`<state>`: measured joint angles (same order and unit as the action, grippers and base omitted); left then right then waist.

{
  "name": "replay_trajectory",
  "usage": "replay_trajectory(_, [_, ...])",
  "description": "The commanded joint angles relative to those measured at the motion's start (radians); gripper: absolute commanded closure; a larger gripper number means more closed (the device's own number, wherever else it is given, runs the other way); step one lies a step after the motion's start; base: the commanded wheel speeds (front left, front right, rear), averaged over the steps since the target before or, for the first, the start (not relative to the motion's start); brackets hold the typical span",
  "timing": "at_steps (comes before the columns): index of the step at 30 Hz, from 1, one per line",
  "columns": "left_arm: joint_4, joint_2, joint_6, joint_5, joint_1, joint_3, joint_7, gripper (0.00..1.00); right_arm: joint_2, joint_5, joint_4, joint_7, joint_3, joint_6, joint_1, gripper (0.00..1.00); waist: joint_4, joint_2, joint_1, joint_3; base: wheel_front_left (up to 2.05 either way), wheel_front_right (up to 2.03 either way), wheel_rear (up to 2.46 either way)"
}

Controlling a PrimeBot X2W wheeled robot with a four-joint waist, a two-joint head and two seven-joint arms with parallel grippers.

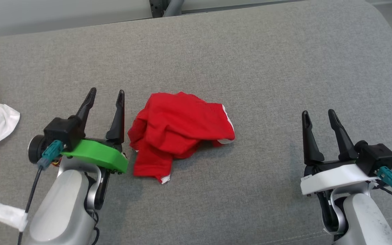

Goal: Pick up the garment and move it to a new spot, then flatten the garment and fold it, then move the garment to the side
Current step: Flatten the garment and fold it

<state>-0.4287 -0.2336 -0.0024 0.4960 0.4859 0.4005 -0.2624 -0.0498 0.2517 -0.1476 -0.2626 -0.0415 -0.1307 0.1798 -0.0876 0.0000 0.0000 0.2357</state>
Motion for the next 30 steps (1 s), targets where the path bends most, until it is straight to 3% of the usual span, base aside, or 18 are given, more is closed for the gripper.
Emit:
replay_trajectory(1, [0.028, -0.005, 0.010, -0.015, -0.033, -0.016, -0.002, 0.00, -0.002, -0.003, 0.003, -0.004, 0.002, 0.000, -0.008, 0.00, 0.005, 0.0000, 0.0000, -0.006, 0.00, 0.00, 0.00])
replay_trajectory(9, [0.313, -0.001, 0.109, -0.189, -0.214, -0.142, -0.003, 0.00, -0.002, -0.033, 0.017, -0.004, 0.018, 0.000, -0.015, 0.00, 0.019, 0.0000, 0.0000, -0.029, 0.00, 0.00, 0.00])
replay_trajectory(13, [0.393, -0.007, 0.134, -0.246, -0.294, -0.165, -0.002, 0.00, -0.002, -0.051, 0.018, -0.004, 0.021, 0.000, -0.020, 0.00, 0.025, 0.0000, 0.0000, -0.043, 0.00, 0.00, 0.00])
replay_trajectory(30, [0.412, -0.006, 0.084, -0.251, -0.402, -0.194, -0.002, 0.00, -0.002, -0.065, 0.015, -0.004, 0.026, 0.000, -0.049, 0.00, 0.047, 0.0000, 0.0000, -0.077, 0.00, 0.00, 0.00])
